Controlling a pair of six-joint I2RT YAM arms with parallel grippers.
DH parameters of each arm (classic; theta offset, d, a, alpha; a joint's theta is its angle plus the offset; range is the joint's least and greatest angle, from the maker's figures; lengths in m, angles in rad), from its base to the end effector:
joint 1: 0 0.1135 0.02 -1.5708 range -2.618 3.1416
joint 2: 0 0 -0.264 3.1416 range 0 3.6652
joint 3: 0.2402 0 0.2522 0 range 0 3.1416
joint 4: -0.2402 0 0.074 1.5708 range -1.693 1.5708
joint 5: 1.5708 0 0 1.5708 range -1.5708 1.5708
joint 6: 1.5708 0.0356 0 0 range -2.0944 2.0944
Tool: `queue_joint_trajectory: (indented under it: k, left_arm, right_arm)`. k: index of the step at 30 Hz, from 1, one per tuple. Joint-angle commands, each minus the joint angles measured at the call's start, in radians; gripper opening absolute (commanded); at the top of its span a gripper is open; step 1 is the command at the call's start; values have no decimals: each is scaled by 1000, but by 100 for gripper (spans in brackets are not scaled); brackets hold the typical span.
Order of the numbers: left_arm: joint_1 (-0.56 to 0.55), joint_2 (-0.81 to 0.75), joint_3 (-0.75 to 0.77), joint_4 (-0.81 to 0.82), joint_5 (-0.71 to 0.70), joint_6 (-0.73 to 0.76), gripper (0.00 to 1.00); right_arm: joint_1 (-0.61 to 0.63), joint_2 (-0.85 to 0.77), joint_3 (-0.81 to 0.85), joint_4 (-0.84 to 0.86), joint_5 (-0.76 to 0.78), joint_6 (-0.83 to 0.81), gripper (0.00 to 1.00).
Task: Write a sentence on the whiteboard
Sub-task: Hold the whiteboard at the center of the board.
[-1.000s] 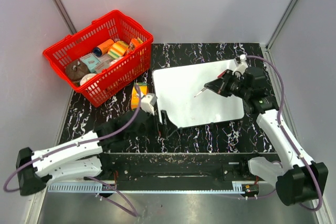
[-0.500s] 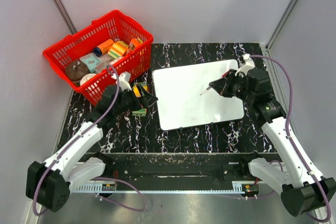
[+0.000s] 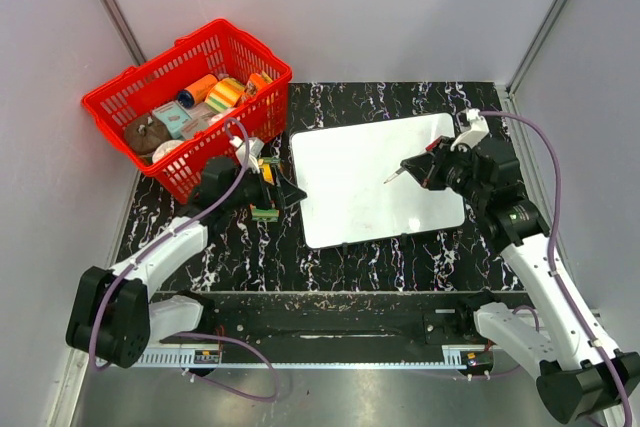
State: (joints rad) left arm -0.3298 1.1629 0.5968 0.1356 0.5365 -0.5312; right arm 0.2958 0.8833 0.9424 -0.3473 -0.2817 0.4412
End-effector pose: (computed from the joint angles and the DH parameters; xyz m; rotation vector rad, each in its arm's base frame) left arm 0.2299 -0.0979 0.2314 0.1551 2.0991 -1.0725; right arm 0.1857 0.0669 0.3611 -0.0629 1.9184 0.7658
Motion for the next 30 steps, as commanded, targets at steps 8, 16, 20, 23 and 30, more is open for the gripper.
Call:
queue_joint_trajectory:
  k: [8,16,20,23,30]
  left_arm:
    - [21,0,-9,142,94,42,96]
    - [23,3,15,148,51,45,97]
    - [35,69,11,240,19,40,98]
    - [70,125,-43,433,32,-38,98]
    - [103,337,111,530,126,-49,94]
  right_arm:
    - [11,-3,-53,68,-40,-15,0]
    - [9,-47,-100,76,-44,-2,0]
    - [9,-52,-129,148,-66,24,0]
    - [9,-14,-103,156,-65,16,0]
    - [11,72,-103,238,-37,33,0]
